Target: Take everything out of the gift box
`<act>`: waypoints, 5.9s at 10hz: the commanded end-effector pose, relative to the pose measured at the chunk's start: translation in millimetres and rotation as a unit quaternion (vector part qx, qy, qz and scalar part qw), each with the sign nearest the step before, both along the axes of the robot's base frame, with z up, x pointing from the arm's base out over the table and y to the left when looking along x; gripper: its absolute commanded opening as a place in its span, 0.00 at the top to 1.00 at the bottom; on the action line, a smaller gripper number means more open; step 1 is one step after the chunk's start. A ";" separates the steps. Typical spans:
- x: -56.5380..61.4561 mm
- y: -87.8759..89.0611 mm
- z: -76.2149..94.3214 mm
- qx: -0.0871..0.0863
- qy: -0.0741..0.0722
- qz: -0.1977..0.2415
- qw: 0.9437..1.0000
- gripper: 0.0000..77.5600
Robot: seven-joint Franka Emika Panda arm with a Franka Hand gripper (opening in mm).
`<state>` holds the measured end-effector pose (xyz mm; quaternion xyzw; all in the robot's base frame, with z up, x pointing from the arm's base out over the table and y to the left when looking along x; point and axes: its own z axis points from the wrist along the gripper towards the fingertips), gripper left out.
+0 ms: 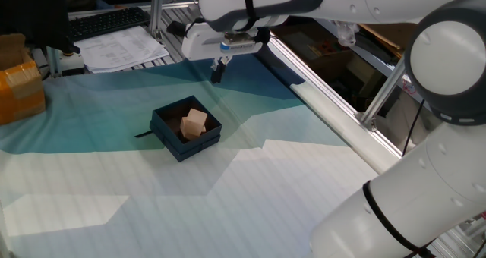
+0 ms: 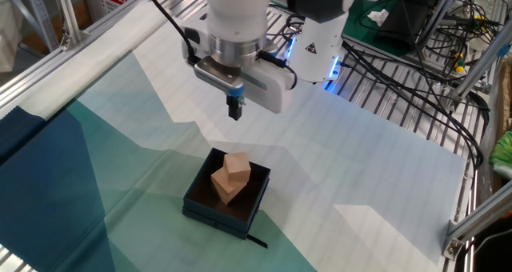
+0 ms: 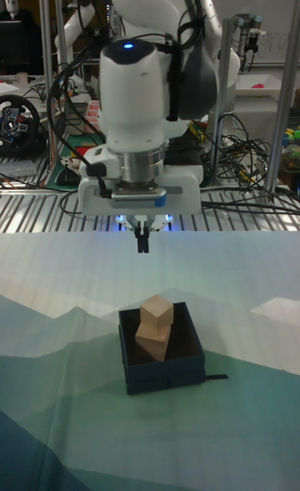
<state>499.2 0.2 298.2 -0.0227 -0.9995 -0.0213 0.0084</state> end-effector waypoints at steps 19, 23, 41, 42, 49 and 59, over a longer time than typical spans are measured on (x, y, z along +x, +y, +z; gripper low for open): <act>7.1 23.5 -14.3 0.007 0.013 -0.073 0.997 1.00; 7.0 23.5 -14.4 -0.005 0.007 -0.076 0.997 1.00; 11.8 12.9 -23.0 -0.011 0.001 -0.072 0.997 1.00; 12.2 11.6 -23.8 -0.011 0.000 -0.071 0.997 1.00; 27.1 3.6 -58.6 -0.015 -0.016 -0.070 0.997 1.00; 38.4 -1.4 -93.7 -0.010 -0.028 -0.088 0.996 1.00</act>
